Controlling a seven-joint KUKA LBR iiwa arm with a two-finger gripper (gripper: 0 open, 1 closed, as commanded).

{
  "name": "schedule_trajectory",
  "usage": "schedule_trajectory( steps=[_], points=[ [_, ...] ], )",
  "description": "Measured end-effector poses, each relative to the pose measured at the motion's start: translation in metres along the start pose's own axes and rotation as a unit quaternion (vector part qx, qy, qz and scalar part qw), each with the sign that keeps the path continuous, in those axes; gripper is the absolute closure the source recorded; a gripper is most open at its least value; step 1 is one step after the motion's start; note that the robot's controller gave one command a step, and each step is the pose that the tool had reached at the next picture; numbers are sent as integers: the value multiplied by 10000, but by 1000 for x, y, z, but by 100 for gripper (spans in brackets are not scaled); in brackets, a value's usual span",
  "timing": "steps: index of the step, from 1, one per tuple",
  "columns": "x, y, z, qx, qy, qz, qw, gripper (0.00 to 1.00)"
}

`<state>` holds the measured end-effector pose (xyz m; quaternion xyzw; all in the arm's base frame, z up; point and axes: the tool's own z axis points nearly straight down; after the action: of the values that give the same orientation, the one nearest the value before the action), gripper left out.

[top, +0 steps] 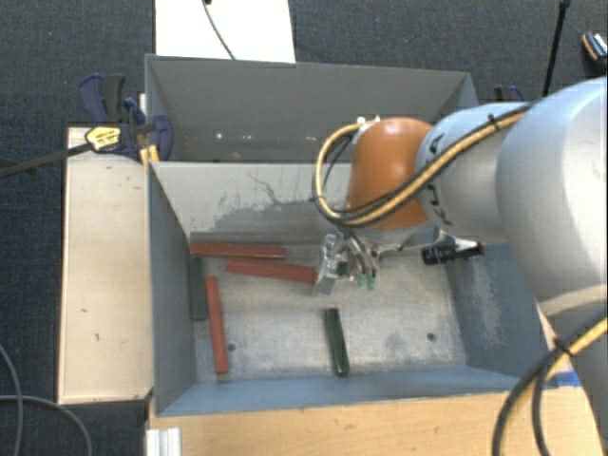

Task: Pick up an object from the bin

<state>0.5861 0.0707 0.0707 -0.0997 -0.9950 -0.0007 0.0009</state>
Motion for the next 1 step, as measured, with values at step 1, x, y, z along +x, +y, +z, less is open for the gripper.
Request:
schedule_trajectory(
  steps=[1],
  points=[
    [0, 0, 0, -1, 0, 7, 10000, 100]
  ],
)
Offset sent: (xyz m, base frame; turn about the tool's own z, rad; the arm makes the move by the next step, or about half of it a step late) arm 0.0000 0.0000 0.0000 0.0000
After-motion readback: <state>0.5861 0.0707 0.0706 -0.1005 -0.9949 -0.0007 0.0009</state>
